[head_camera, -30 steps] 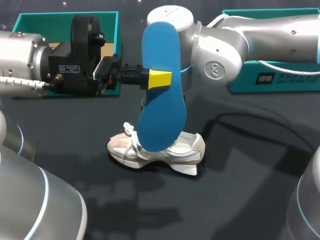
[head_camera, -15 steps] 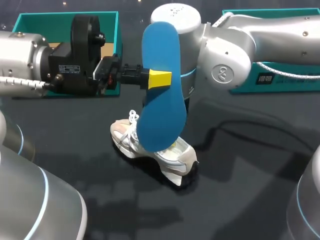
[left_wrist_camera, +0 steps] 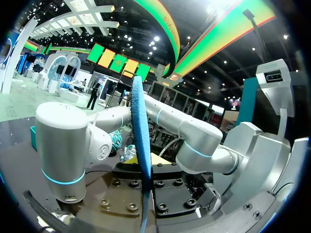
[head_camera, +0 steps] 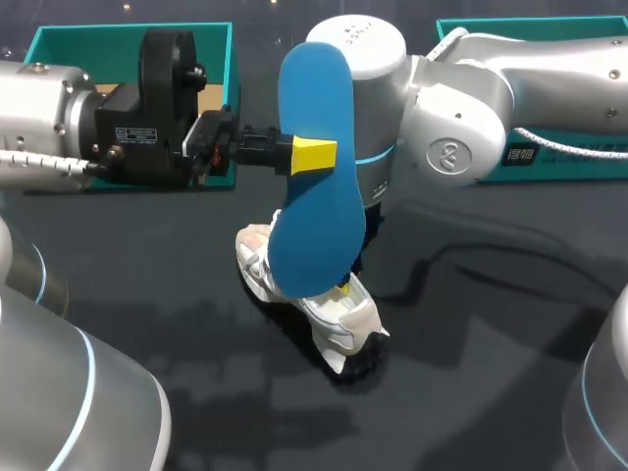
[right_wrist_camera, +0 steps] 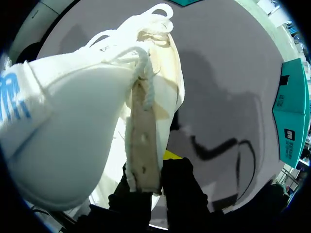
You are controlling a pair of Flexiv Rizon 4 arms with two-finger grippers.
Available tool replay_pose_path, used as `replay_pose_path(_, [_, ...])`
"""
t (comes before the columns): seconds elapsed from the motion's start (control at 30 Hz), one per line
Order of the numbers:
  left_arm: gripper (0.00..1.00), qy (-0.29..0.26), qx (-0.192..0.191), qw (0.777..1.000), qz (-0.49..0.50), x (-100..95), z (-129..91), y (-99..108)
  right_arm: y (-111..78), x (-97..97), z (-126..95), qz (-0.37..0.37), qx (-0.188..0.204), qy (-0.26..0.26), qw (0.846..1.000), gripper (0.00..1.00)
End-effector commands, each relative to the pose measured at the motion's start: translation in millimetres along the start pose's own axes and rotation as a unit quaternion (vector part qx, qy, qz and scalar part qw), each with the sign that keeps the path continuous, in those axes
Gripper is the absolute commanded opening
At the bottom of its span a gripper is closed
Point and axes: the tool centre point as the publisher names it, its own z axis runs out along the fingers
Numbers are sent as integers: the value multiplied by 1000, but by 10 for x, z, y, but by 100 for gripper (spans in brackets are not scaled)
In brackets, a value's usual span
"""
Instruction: Take the shoe out of the shoebox, open the shoe tongue, remove and reinsert the insole, then place the shoe into the shoebox
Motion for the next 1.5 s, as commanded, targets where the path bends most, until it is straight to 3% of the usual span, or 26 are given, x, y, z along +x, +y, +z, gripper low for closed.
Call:
replay_pose_path(0.03, [0, -5, 4, 1000, 0, 68, 35, 8, -138, 93, -58, 139, -10, -5, 990, 0])
replay_pose_path(0.1, [0, -5, 4, 1000, 0, 68, 35, 8, -251, 187, -60, 232, -49, -21, 971, 0])
replay_pose_path(0.4, [0, -5, 4, 1000, 0, 68, 35, 8, -251, 187, -60, 232, -49, -21, 971, 0])
replay_pose_path(0.57, [0, -5, 4, 1000, 0, 68, 35, 8, -292, 133, -49, 276, -51, -11, 960, 0])
replay_pose_path(0.77, [0, -5, 4, 1000, 0, 68, 35, 8, -303, 76, -30, 270, -45, -9, 962, 0])
replay_pose_path(1.0, [0, -5, 4, 1000, 0, 68, 35, 8, -318, -44, 100, 263, -50, 2, 964, 0])
replay_pose_path(1.5, [0, -5, 4, 1000, 0, 68, 35, 8, -285, -222, 308, 296, -64, 24, 953, 0])
